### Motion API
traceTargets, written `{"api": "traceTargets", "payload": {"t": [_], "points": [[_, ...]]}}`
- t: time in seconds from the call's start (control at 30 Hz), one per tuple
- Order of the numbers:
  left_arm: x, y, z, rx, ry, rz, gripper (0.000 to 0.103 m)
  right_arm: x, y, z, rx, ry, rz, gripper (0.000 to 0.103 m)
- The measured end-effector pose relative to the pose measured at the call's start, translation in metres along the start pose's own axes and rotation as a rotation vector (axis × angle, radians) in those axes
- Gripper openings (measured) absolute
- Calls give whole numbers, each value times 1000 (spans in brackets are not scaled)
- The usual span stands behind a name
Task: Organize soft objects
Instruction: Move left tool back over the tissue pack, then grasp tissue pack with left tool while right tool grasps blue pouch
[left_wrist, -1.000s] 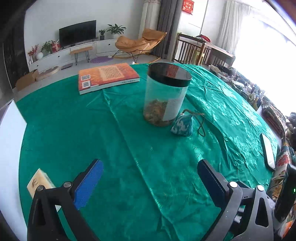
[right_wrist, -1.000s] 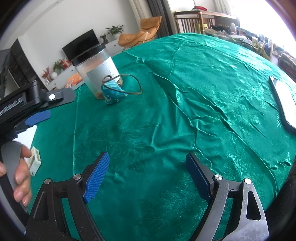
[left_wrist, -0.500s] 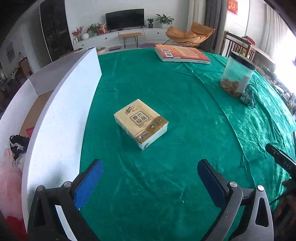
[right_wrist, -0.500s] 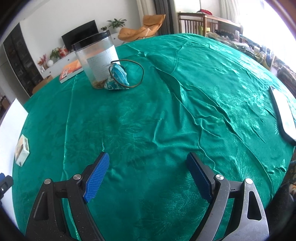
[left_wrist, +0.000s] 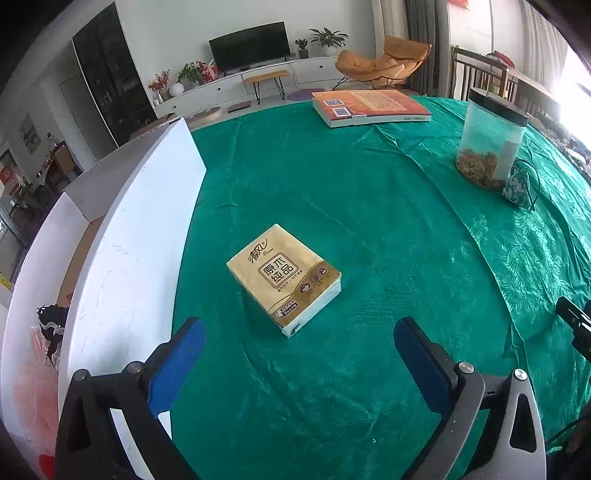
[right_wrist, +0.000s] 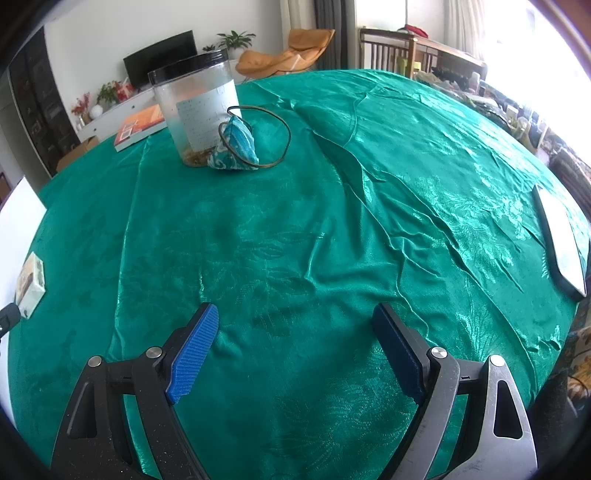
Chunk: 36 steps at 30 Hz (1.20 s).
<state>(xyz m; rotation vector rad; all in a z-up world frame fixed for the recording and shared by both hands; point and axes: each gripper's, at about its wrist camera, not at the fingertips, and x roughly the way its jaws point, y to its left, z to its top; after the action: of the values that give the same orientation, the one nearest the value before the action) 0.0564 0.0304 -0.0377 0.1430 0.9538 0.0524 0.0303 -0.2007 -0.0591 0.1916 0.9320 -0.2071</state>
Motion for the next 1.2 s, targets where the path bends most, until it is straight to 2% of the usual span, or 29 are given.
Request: {"api": "traceTargets", "payload": {"t": [0.1,0.17,0.23,0.3,0.37,0.4,0.53,0.63,0.67,0.7,0.73,0.77,0.87,0.93,1.0,1.03,1.07,1.1,1.2], "points": [[7,-1,3,-12,16,-18,101,0,0,0,-2,1,-2,88],[17,4,7,-66,58,-87,101,-1,-1,0,5,-3,11,88],[31,16,9,-167,103,-174,101,-7,-10,3,55,-33,122,88],[44,24,13,-246,123,-200,101,-19,-21,13,112,-125,215,87],[57,25,18,-276,138,-205,101,-21,-22,33,80,-204,225,87],[62,24,21,-282,141,-208,101,-14,-17,47,36,-207,234,87],[76,15,34,-251,136,-154,101,38,2,98,-94,-132,266,87],[85,13,40,-216,147,-89,101,81,14,118,-149,-60,281,84],[87,14,40,-207,157,-64,101,91,15,122,-156,-31,310,84],[87,18,39,-210,157,-57,101,93,14,126,-153,-37,329,80],[86,23,37,-225,157,-60,101,90,14,130,-160,-52,347,48],[84,28,35,-245,160,-71,101,90,14,134,-175,-43,337,38],[78,42,29,-314,140,-124,101,82,-4,139,-147,-42,326,37],[80,41,33,-316,134,-106,101,77,-18,141,-112,-53,312,37],[86,32,40,-276,131,-88,100,71,-28,144,-99,-70,294,37],[87,26,42,-242,119,-55,88,68,-31,145,-99,-76,286,37],[84,21,43,-207,90,-35,80,66,-33,147,-100,-79,279,37],[80,18,43,-189,72,-46,55,65,-32,146,-101,-79,272,37],[75,16,42,-177,78,-91,52,63,-30,152,-95,-83,259,37]]}}
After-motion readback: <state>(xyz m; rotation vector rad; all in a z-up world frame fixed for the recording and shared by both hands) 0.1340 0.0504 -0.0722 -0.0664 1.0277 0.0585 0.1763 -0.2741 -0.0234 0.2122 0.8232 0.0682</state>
